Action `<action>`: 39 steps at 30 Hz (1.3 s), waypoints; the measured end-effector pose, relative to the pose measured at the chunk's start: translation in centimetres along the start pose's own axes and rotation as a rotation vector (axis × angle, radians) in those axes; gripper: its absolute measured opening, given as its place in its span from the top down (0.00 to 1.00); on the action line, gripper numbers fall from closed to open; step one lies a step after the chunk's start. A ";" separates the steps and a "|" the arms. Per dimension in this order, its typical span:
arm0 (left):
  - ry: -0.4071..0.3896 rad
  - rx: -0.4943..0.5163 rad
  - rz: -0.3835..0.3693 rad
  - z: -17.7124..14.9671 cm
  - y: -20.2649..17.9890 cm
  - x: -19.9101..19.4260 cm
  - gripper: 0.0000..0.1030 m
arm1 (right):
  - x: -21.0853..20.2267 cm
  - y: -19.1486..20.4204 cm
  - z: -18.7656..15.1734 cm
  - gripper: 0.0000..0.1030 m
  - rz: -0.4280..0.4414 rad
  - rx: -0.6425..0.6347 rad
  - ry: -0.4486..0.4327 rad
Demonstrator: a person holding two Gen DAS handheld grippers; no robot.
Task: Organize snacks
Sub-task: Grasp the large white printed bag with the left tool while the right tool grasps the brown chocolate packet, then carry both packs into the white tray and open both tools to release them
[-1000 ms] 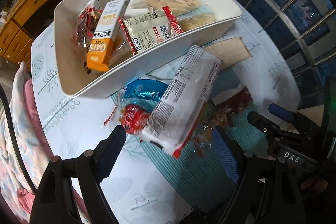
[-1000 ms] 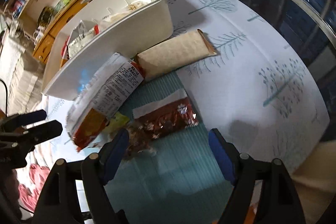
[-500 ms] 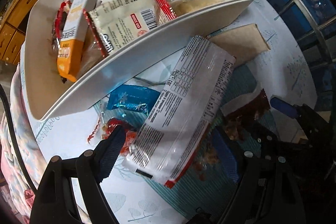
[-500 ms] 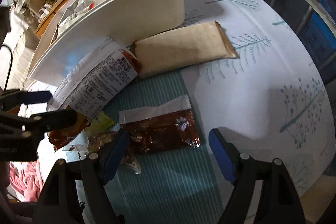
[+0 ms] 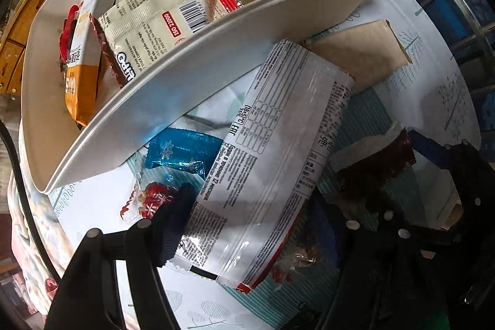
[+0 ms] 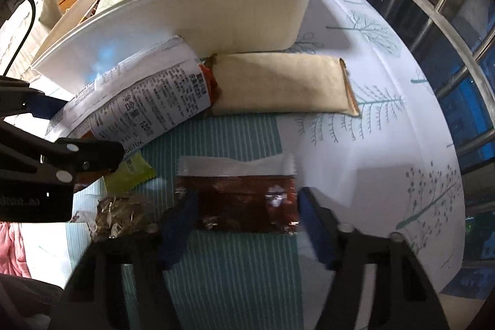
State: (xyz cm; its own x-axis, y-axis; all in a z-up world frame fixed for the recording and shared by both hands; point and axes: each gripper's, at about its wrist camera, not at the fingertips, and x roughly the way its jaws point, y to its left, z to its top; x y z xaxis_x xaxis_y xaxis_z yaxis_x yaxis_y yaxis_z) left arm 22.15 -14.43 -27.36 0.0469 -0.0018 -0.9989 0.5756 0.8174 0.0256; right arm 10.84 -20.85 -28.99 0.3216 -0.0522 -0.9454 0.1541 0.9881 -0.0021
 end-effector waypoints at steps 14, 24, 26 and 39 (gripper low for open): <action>0.028 0.042 -0.006 -1.8 0.5 -0.7 0.43 | -1.7 -0.6 0.4 0.76 -0.005 0.089 -0.005; -0.009 0.064 -0.043 -6.3 2.2 -2.9 0.46 | -3.6 0.3 -0.1 0.86 -0.041 0.139 -0.036; -0.007 0.051 -0.063 -7.4 2.9 -3.5 0.46 | -4.2 0.6 -0.5 0.87 -0.049 0.144 -0.048; -0.063 0.005 -0.044 -12.2 7.0 -8.3 0.48 | -10.0 2.2 0.9 0.89 -0.045 0.173 -0.193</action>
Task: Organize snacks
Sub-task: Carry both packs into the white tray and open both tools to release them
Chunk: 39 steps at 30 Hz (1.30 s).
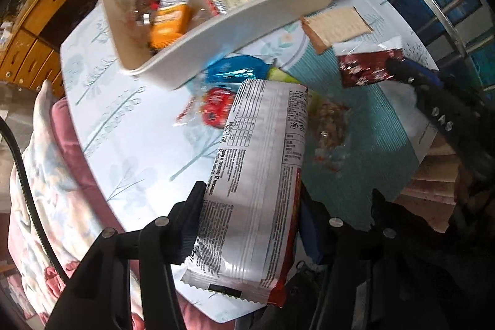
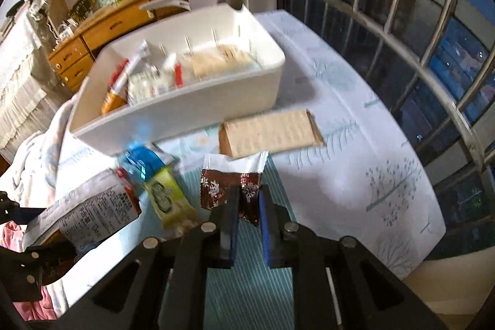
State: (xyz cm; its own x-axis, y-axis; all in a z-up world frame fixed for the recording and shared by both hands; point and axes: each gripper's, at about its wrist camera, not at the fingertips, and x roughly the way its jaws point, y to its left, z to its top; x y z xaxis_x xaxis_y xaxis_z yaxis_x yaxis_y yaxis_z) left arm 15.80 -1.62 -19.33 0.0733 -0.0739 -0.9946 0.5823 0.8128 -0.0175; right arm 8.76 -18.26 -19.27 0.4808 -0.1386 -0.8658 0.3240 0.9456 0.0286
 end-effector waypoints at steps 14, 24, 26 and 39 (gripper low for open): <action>-0.153 -0.117 0.002 -0.1 5.1 -9.3 0.49 | -4.4 2.9 6.7 0.89 0.085 -0.089 -0.163; -0.293 -0.160 0.036 3.6 6.4 -13.9 0.49 | -4.0 4.2 11.9 0.88 0.169 -0.141 -0.224; -0.307 -0.175 0.039 4.6 6.5 -14.1 0.49 | -3.6 4.3 12.8 0.88 0.187 -0.148 -0.224; -0.416 -0.303 0.013 11.5 7.8 -11.7 0.50 | 0.5 4.1 16.1 0.88 0.251 -0.214 -0.139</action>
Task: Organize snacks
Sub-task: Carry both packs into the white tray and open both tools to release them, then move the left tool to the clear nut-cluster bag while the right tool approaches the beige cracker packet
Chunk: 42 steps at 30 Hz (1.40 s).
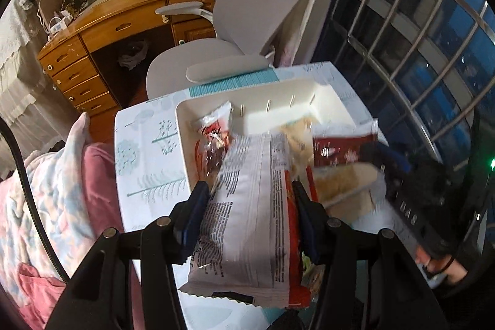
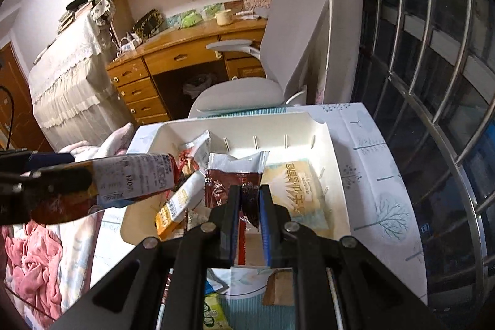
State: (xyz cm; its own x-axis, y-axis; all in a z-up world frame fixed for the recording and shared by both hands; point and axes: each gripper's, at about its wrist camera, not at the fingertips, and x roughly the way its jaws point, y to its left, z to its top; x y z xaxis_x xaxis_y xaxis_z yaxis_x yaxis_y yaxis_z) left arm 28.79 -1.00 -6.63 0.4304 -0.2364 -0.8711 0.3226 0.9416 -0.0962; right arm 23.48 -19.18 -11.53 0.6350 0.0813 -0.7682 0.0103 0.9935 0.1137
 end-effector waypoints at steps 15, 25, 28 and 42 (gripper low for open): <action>-0.009 -0.104 -0.043 -0.1 0.4 0.0 0.35 | 0.2 -0.3 -1.0 0.64 0.045 0.077 0.081; 0.004 -0.110 -0.080 -5.0 2.6 -4.1 0.28 | -4.3 1.8 -3.5 0.54 0.051 0.220 0.039; 0.016 -0.104 -0.085 -7.1 3.6 -5.1 0.28 | -5.2 2.4 -4.8 0.53 0.060 0.269 0.032; 0.124 -0.117 -0.139 -14.0 6.4 -6.2 0.28 | -6.5 3.5 -10.9 0.53 0.031 0.479 0.091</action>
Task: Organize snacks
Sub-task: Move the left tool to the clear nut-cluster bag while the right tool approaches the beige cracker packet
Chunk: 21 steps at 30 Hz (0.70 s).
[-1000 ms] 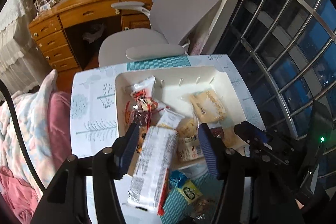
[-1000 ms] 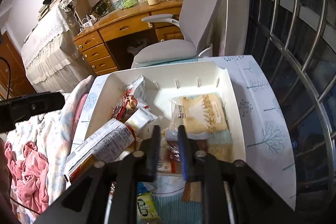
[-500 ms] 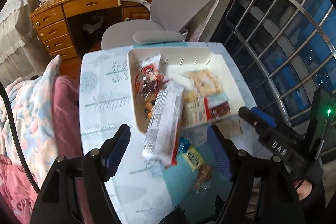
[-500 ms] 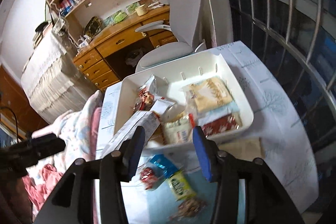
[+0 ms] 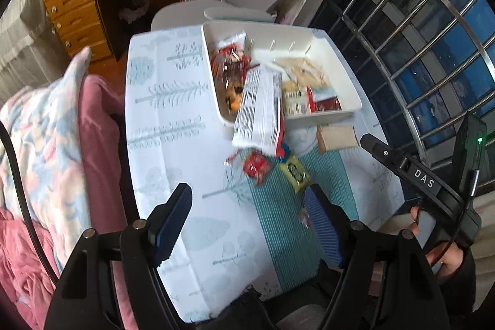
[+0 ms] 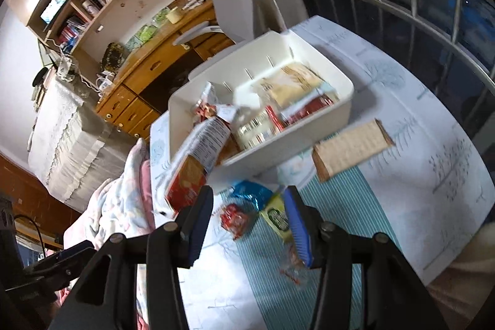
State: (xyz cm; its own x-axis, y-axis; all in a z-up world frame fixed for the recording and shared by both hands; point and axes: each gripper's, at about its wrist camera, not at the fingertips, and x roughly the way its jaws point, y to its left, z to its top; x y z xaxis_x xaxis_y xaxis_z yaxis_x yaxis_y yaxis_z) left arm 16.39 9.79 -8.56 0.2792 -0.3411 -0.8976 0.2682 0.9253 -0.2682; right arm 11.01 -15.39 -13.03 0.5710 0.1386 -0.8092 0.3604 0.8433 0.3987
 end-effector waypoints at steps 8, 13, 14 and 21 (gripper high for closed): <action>0.032 -0.061 0.019 -1.5 1.5 1.0 0.28 | 0.3 -1.9 -1.7 0.53 -0.056 0.007 0.053; 0.053 -0.091 0.038 -1.9 1.8 1.8 0.28 | 0.4 -3.3 -1.7 0.39 -0.085 -0.007 0.072; 0.060 -0.100 0.042 -2.0 1.7 2.2 0.28 | 0.4 -3.6 -1.7 0.37 -0.091 -0.012 0.074; 0.130 -0.161 0.050 -2.1 -0.2 5.0 0.28 | 1.4 -5.7 -0.8 0.37 -0.155 -0.124 0.117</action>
State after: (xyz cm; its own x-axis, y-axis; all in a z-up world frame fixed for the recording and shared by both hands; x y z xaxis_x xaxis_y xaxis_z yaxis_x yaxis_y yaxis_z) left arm 15.77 8.29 -13.75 0.1647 -0.2793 -0.9460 0.1037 0.9587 -0.2650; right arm 9.16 -19.57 -16.77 0.4235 0.0558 -0.9042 0.3399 0.9154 0.2157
